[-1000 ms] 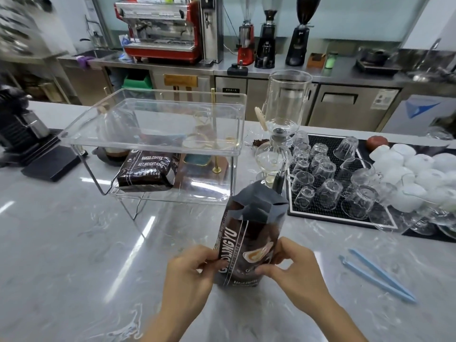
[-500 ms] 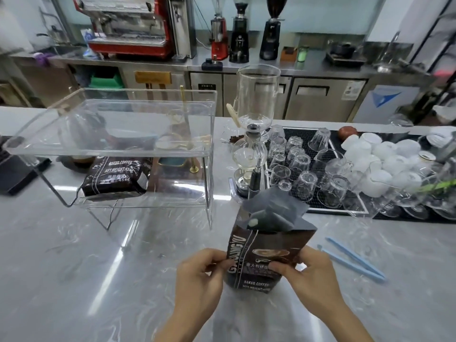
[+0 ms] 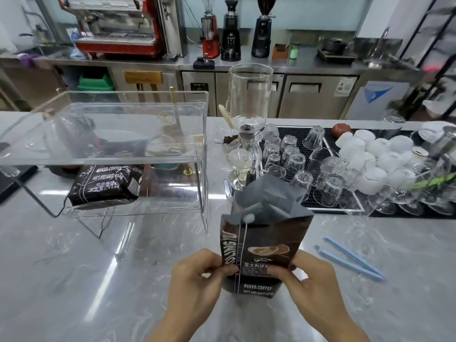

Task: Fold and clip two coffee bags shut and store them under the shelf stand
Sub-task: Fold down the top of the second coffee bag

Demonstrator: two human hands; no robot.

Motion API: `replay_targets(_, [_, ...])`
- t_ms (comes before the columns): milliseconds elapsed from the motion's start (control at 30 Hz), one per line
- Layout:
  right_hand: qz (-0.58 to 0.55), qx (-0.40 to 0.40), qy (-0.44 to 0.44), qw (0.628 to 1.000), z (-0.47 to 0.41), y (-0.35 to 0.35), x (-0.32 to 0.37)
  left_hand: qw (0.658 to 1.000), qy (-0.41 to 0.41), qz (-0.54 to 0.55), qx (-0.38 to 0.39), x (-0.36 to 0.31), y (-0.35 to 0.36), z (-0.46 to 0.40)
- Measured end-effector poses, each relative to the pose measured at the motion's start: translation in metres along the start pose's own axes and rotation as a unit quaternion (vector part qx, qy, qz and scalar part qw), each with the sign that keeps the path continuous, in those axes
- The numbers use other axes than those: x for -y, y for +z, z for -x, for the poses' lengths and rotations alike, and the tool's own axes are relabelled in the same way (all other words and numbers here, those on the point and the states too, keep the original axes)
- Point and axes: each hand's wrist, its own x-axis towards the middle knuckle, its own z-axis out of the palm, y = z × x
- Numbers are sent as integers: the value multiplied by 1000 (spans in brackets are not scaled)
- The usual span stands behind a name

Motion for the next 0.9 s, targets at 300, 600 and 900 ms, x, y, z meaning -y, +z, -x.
replay_targets(300, [72,44,-44,995,-4,0,-13,1000,3,2,18,14,3,5])
replay_targets(600, [29,69,-31,997,4,-8,-16,992,18,-4,129,12,-16,6])
replay_targets(900, [-55,96,78,991,-1,-10,-22,978,-53,105,175,-6,-11,-10])
